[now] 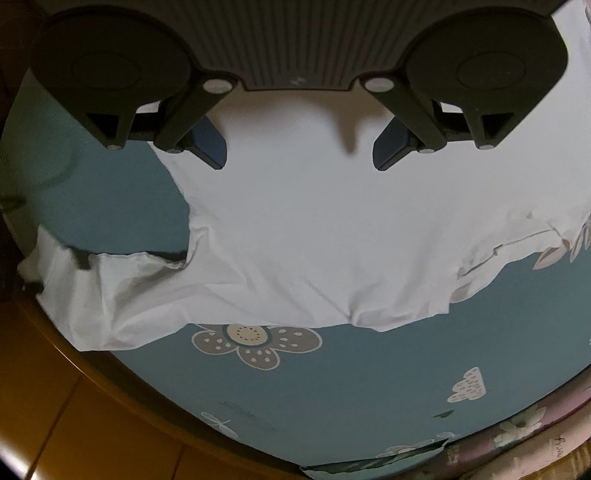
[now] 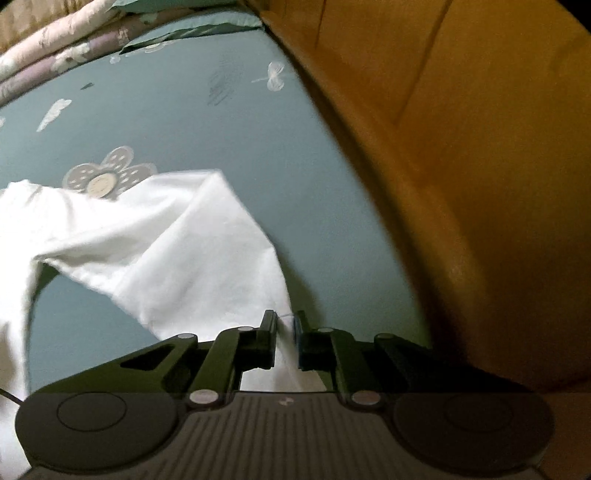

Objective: Fold clothes

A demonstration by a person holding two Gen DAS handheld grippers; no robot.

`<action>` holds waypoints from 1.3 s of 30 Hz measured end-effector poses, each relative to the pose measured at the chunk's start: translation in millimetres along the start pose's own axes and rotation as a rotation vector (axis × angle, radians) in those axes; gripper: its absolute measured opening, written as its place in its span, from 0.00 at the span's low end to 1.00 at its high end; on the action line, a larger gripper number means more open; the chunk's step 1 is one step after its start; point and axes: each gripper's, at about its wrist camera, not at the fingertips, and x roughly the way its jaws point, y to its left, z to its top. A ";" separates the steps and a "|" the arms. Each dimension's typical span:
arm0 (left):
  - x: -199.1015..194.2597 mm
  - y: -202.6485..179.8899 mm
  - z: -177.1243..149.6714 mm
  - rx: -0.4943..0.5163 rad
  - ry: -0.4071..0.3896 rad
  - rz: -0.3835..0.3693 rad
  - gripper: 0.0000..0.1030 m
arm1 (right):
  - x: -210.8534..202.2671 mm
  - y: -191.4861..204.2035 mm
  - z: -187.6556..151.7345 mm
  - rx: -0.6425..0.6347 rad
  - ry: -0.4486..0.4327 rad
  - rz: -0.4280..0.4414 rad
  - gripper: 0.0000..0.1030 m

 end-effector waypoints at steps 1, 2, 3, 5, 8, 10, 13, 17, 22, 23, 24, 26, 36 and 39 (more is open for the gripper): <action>-0.8 0.4 -0.9 -0.001 0.000 0.002 0.83 | 1.6 -4.0 6.0 -0.016 -0.003 -0.024 0.11; -1.6 0.7 -1.9 -0.002 0.000 0.003 0.83 | 3.8 -7.4 11.4 -0.030 -0.004 -0.039 0.11; -2.4 1.1 -2.8 -0.002 0.000 0.005 0.83 | 6.8 -10.7 16.6 -0.045 -0.004 -0.056 0.11; -4.3 1.5 -4.7 -0.002 -0.002 0.010 0.83 | 14.6 -16.6 25.8 -0.073 0.003 -0.096 0.11; -6.5 3.1 -6.9 -0.004 -0.005 0.016 0.83 | 26.6 -23.3 35.7 -0.097 0.018 -0.153 0.11; -7.1 4.7 -8.6 -0.007 -0.002 0.015 0.83 | 33.1 -24.4 40.3 -0.112 0.029 -0.188 0.11; -7.6 7.3 -10.8 -0.013 0.002 0.019 0.83 | 39.4 -20.5 47.1 -0.117 0.063 -0.237 0.11; -8.5 10.3 -11.8 -0.025 0.002 0.018 0.83 | 17.0 -16.6 44.0 -0.035 0.003 -0.223 0.22; -5.8 10.5 -11.0 -0.040 0.007 0.012 0.83 | -15.0 -18.5 19.3 0.163 -0.030 -0.141 0.36; -5.2 10.3 -10.8 -0.044 0.008 0.008 0.83 | -7.7 -18.1 13.9 0.228 -0.010 -0.107 0.36; -4.7 10.0 -10.5 -0.047 0.009 0.004 0.83 | 1.1 -17.2 8.8 0.296 0.011 -0.072 0.36; -4.1 8.6 -9.9 -0.046 0.008 -0.001 0.84 | 18.8 -15.5 -1.4 0.432 0.053 -0.003 0.36; 4.1 3.5 -13.6 -0.039 0.038 -0.015 0.84 | 74.2 -47.7 -37.6 0.968 -0.020 0.098 0.10; 3.4 2.3 -12.6 -0.024 0.031 -0.013 0.84 | 69.2 -39.6 -31.2 0.858 -0.015 0.026 0.10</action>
